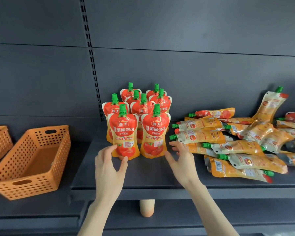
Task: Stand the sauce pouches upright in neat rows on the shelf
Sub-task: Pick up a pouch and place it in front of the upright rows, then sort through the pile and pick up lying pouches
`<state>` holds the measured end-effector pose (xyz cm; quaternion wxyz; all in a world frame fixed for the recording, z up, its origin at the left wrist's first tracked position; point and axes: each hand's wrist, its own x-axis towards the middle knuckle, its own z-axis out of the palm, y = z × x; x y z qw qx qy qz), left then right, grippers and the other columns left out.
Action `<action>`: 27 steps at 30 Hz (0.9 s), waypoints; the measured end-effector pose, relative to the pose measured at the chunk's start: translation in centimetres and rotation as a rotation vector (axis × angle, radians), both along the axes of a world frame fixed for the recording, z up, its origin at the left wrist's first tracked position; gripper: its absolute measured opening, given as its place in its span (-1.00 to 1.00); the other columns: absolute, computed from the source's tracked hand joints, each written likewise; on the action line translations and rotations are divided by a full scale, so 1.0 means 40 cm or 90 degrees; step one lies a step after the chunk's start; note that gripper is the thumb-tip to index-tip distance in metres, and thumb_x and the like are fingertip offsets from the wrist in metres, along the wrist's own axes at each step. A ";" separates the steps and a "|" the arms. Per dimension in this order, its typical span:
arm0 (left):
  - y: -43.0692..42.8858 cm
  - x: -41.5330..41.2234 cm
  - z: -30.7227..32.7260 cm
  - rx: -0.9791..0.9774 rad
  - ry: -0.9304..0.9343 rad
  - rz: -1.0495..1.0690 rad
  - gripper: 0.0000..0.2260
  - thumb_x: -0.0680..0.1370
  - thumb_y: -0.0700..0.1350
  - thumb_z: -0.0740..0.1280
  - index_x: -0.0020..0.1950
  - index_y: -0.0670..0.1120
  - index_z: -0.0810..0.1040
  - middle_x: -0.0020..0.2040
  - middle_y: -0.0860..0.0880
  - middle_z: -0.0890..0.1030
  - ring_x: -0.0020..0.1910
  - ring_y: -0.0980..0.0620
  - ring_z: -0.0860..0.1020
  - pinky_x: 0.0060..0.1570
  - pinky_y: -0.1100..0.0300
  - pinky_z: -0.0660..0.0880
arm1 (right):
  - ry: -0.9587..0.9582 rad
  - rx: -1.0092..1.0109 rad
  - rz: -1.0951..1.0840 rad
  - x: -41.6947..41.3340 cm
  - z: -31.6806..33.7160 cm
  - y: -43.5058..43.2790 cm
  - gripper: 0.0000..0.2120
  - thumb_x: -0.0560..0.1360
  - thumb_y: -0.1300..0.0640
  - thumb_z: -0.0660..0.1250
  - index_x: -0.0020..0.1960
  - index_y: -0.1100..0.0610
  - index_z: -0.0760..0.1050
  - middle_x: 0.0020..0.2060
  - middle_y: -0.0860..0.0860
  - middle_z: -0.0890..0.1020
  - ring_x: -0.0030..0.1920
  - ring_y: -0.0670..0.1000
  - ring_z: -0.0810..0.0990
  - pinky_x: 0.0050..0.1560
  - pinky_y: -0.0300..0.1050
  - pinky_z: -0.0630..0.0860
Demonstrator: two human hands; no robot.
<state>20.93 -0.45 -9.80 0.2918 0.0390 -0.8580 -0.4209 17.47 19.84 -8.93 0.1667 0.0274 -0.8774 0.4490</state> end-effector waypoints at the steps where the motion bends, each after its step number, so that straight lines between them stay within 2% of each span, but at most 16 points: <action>1: 0.018 0.009 0.009 -0.004 0.023 -0.021 -0.67 0.45 -0.17 0.43 0.18 -0.09 0.49 0.10 0.01 0.51 0.10 0.00 0.48 0.01 0.33 0.35 | 0.009 -0.001 0.000 0.005 0.015 0.021 -0.69 0.50 0.11 0.34 0.23 0.11 0.46 0.12 -0.02 0.55 0.09 -0.06 0.52 0.08 -0.16 0.48; 3: 0.065 0.019 0.033 -0.006 0.053 -0.070 -0.77 0.46 -0.19 0.41 0.09 -0.07 0.53 0.01 0.05 0.55 -0.02 0.06 0.54 -0.06 0.33 0.43 | 0.027 -0.003 0.008 0.018 0.047 0.074 -0.77 0.52 0.14 0.31 0.17 0.11 0.51 0.06 -0.04 0.57 0.01 -0.06 0.55 0.03 -0.16 0.51; 6: 0.158 0.025 0.069 -0.018 0.075 -0.113 -0.86 0.49 -0.19 0.39 0.02 -0.05 0.55 -0.10 0.11 0.60 -0.11 0.17 0.57 -0.10 0.18 0.54 | 0.032 0.001 0.011 0.042 0.088 0.172 -0.81 0.53 0.13 0.29 0.13 0.07 0.53 -0.01 -0.06 0.59 -0.04 -0.09 0.56 -0.03 -0.22 0.50; 9: 0.302 0.032 0.087 -0.018 0.069 -0.147 -0.89 0.50 -0.18 0.37 0.00 -0.05 0.56 -0.14 0.14 0.62 -0.11 0.20 0.56 -0.11 0.17 0.56 | 0.026 0.005 0.029 0.072 0.113 0.298 -0.83 0.54 0.16 0.27 0.11 0.08 0.53 -0.07 -0.06 0.62 -0.04 -0.10 0.58 -0.06 -0.36 0.45; 11: 0.398 0.034 0.085 -0.021 0.054 -0.171 -0.91 0.50 -0.16 0.36 -0.01 -0.04 0.56 -0.16 0.17 0.61 -0.10 0.21 0.56 -0.12 0.18 0.57 | 0.026 0.019 0.024 0.084 0.119 0.378 -0.85 0.54 0.18 0.26 0.08 0.09 0.54 -0.07 -0.09 0.62 -0.04 -0.11 0.58 -0.08 -0.34 0.47; 14: 0.511 0.021 0.075 -0.027 0.032 -0.189 -0.93 0.51 -0.15 0.36 -0.03 -0.03 0.56 -0.16 0.20 0.60 -0.16 0.22 0.57 -0.12 0.15 0.57 | 0.017 0.042 0.023 0.083 0.116 0.474 -0.84 0.55 0.18 0.25 0.08 0.11 0.56 -0.08 -0.07 0.64 -0.05 -0.09 0.60 -0.08 -0.28 0.50; 19: 0.643 -0.062 0.093 -0.064 -0.004 -0.196 -0.89 0.52 -0.09 0.33 0.04 -0.01 0.54 -0.14 0.13 0.62 -0.14 0.19 0.58 -0.10 0.13 0.57 | -0.007 0.058 0.025 0.014 0.140 0.604 -0.82 0.54 0.18 0.25 0.11 0.12 0.56 -0.09 -0.05 0.63 -0.04 -0.06 0.59 -0.04 -0.23 0.50; 23: 0.687 -0.190 0.122 -0.092 0.004 -0.170 -0.88 0.53 -0.09 0.32 0.05 -0.02 0.54 -0.11 0.11 0.61 -0.12 0.17 0.57 -0.09 0.19 0.55 | 0.005 0.070 0.032 -0.098 0.164 0.656 -0.80 0.55 0.18 0.24 0.14 0.12 0.54 0.00 -0.01 0.65 0.01 -0.03 0.58 0.00 -0.17 0.51; 27: 0.699 -0.327 0.121 -0.076 -0.027 -0.142 -0.87 0.53 -0.06 0.32 0.06 -0.03 0.53 -0.04 0.06 0.61 -0.07 0.13 0.56 -0.05 0.17 0.55 | 0.021 0.117 0.033 -0.221 0.165 0.674 -0.78 0.55 0.18 0.23 0.16 0.15 0.53 0.06 0.02 0.64 0.08 0.02 0.58 -0.02 -0.23 0.45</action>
